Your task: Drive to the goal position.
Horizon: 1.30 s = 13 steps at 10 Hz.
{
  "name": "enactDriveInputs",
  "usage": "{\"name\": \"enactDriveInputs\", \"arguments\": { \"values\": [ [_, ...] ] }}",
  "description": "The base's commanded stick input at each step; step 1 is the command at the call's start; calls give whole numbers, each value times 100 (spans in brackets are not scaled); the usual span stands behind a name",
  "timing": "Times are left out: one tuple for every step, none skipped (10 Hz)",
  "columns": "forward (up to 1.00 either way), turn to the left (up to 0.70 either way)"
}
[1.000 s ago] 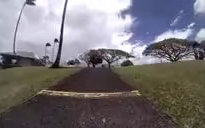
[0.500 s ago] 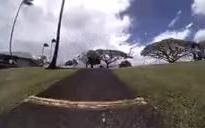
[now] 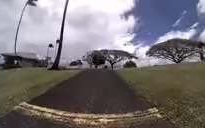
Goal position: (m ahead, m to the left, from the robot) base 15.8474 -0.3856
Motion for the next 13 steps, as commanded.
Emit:
{"name": "enactDriveInputs", "arguments": {
  "values": [
    [70, 3],
    [70, 3],
    [70, 3],
    [70, 2],
    [70, 2],
    [70, 2],
    [70, 1],
    [70, 0],
    [70, 2],
    [70, 0],
    [70, 0],
    [70, 1],
    [70, 2]
  ]
}}
